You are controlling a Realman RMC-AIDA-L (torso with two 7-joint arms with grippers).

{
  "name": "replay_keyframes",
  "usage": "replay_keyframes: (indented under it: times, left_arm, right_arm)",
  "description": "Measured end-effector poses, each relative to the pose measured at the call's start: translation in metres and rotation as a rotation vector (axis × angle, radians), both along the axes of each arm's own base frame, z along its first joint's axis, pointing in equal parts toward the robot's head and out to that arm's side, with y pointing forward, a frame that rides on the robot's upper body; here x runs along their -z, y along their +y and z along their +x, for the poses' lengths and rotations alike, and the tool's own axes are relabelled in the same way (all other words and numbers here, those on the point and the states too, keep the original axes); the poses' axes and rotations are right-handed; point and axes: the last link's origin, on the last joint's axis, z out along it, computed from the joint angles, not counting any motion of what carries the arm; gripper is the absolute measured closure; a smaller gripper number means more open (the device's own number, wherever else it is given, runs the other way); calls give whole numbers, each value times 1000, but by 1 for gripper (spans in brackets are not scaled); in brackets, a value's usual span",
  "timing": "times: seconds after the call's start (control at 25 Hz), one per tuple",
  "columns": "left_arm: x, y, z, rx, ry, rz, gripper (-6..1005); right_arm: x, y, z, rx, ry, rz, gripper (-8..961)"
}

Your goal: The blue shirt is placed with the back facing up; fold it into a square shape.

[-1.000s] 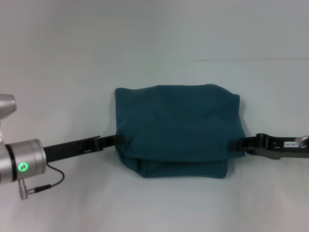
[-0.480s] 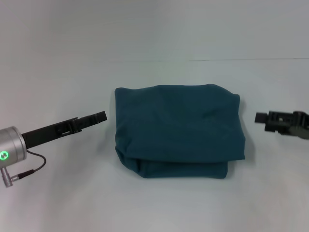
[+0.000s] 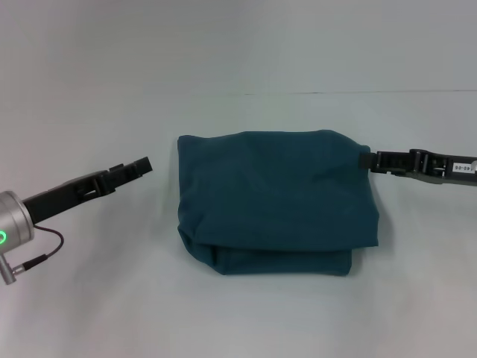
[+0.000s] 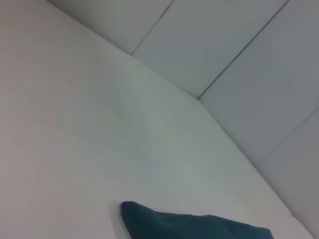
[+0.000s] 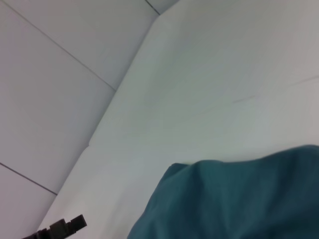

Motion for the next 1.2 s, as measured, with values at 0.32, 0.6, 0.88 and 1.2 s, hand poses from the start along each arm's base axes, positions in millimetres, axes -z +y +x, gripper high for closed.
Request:
replay_keyframes:
  times: [0.32,0.6,0.88,1.2]
  left_arm:
    - [15,-12,19,154,-28,-64,262]
    - [34,-21,24,201,-26,-95,264]
    - [55,-30,31,241,-38,-133,265]
    - [69,-27,39,269,-31,-115,266]
  right_arm:
    - [0,6,2,10,-25,26,565]
    - [1,6,2,7,-29,28,879]
    - [6,5,1,7,-31,27,933]
    - [11,3,0,2,-26,21,925]
